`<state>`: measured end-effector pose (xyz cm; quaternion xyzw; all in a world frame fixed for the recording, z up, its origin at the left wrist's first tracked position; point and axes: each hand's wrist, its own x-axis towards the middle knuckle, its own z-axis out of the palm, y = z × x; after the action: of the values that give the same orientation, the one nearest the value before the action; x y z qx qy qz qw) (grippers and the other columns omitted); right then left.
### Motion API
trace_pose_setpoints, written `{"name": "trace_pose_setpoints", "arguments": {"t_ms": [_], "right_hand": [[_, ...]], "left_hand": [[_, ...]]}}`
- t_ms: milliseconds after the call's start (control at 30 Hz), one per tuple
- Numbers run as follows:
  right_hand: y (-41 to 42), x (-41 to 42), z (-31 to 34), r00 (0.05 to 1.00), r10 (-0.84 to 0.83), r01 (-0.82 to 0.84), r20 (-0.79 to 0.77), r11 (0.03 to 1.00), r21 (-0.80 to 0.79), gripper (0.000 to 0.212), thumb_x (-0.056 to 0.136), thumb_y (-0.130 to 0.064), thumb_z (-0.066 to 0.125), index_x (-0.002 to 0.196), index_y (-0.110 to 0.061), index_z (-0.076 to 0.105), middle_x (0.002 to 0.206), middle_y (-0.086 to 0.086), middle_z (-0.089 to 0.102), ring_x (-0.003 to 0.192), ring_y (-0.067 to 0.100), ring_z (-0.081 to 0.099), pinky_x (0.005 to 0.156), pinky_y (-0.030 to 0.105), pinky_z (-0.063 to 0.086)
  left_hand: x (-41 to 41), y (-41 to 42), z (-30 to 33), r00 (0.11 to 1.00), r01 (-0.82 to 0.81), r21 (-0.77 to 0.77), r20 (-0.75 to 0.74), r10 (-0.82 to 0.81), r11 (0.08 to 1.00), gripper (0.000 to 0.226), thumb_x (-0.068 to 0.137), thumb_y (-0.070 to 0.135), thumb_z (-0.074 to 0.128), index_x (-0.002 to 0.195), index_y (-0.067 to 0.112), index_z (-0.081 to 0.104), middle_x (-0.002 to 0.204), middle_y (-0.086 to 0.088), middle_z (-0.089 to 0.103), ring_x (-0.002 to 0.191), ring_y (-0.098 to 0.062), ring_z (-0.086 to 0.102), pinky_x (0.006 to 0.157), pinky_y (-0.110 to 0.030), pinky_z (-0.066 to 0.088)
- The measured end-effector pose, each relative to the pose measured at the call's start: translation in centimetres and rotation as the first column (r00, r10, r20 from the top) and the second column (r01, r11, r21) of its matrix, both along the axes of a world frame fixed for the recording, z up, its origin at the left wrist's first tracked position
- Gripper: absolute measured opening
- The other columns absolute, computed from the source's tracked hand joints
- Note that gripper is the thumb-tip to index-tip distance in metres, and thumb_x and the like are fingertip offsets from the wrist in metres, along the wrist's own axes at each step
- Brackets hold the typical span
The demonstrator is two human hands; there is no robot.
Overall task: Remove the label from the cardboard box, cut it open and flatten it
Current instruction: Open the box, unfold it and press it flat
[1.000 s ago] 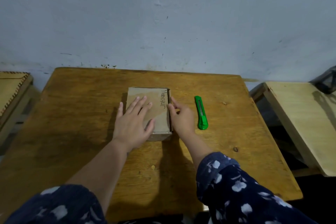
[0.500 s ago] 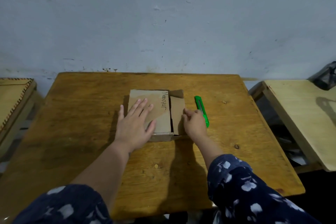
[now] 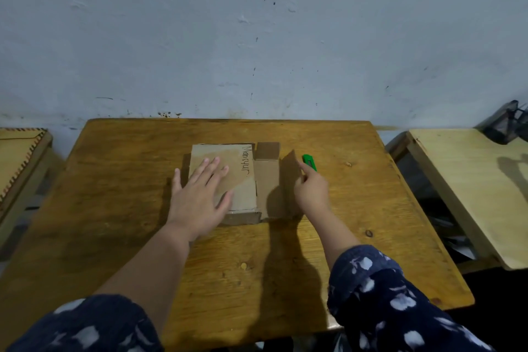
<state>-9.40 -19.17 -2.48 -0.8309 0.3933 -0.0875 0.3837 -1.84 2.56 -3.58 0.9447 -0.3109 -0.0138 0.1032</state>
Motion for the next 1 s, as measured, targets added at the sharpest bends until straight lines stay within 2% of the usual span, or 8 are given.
{"name": "trace_pose_setpoints", "arguments": {"t_ms": [100,233,333,467,600,733,833,1000], "right_hand": [[-1.1,-0.4,-0.9,0.991,-0.049,0.046,-0.127,0.999,-0.026,0.047,0.096,-0.006,0.038,0.137,-0.026,0.047,0.128,0.015,0.056,0.101,0.03,0.061,0.076,0.036,0.055],[-2.0,-0.9,-2.5,0.968,-0.011,-0.016,-0.25,0.994,-0.107,0.041,0.096,-0.011,0.044,0.135,-0.022,0.051,0.132,0.011,0.044,0.115,0.03,0.049,0.096,0.043,0.048],[-1.7,-0.7,-1.7,0.955,0.049,-0.162,-0.293,0.912,-0.376,0.043,0.09,-0.01,0.053,0.131,-0.023,0.052,0.128,0.007,0.046,0.114,0.026,0.043,0.096,0.04,0.041],[-0.9,2.9,1.0,0.968,0.224,-0.249,-0.112,0.814,-0.525,0.04,0.088,-0.013,0.056,0.124,-0.031,0.058,0.124,0.001,0.052,0.114,0.023,0.041,0.092,0.039,0.036],[-0.4,7.1,1.6,0.917,0.398,-0.385,-0.04,0.852,-0.355,0.035,0.091,-0.012,0.054,0.122,-0.027,0.062,0.134,0.003,0.052,0.124,0.023,0.044,0.104,0.042,0.04],[-0.4,8.3,1.1,0.873,0.448,-0.487,-0.193,0.819,-0.302,0.032,0.095,-0.016,0.05,0.121,-0.03,0.062,0.12,0.002,0.066,0.092,0.02,0.065,0.076,0.033,0.055],[-0.5,7.2,1.0,0.892,0.398,-0.451,-0.214,0.819,-0.354,0.03,0.096,-0.019,0.047,0.117,-0.03,0.064,0.112,0.001,0.069,0.088,0.021,0.066,0.073,0.035,0.057],[-1.3,4.2,0.2,0.96,0.255,-0.276,-0.112,0.928,-0.252,0.034,0.095,-0.017,0.046,0.122,-0.03,0.062,0.099,0.003,0.072,0.062,0.014,0.061,0.053,0.029,0.053]], "left_hand": [[0.5,0.9,0.2,0.999,0.03,0.011,-0.011,-0.03,0.999,0.067,0.088,0.061,0.008,0.15,0.037,0.017,0.159,0.015,0.005,0.145,-0.004,-0.003,0.116,-0.057,-0.004],[0.7,1.2,0.2,0.999,0.046,-0.014,-0.016,-0.047,0.999,0.07,0.086,0.063,0.005,0.149,0.037,0.02,0.158,0.016,0.006,0.144,-0.002,-0.003,0.116,-0.057,-0.002],[0.6,1.1,0.3,0.999,0.042,-0.011,-0.025,-0.042,0.999,0.072,0.085,0.064,0.003,0.149,0.037,0.019,0.158,0.016,0.006,0.144,-0.003,-0.004,0.116,-0.056,-0.002],[0.4,1.1,0.5,0.999,0.038,0.01,-0.022,-0.038,0.999,0.071,0.085,0.063,0.001,0.149,0.038,0.017,0.159,0.016,0.004,0.144,-0.002,-0.007,0.117,-0.054,-0.003],[0.4,1.2,0.6,0.998,0.042,0.0,-0.046,-0.042,0.999,0.07,0.085,0.064,0.001,0.149,0.039,0.014,0.159,0.016,0.002,0.144,-0.003,-0.007,0.117,-0.053,-0.004],[0.7,1.4,0.7,0.996,0.069,-0.018,-0.056,-0.07,0.997,0.074,0.083,0.068,-0.001,0.149,0.038,0.014,0.159,0.014,0.004,0.144,-0.004,-0.006,0.117,-0.052,-0.005],[1.5,1.7,1.0,0.996,0.092,0.071,0.014,-0.093,0.993,0.076,0.082,0.07,-0.011,0.148,0.041,0.013,0.159,0.012,0.005,0.145,-0.007,-0.003,0.116,-0.054,-0.008],[2.6,1.4,1.6,0.983,-0.17,0.012,0.078,0.169,0.985,0.058,0.094,0.056,0.02,0.148,0.034,0.021,0.16,0.004,0.01,0.147,-0.017,0.006,0.117,-0.053,0.003]]}}
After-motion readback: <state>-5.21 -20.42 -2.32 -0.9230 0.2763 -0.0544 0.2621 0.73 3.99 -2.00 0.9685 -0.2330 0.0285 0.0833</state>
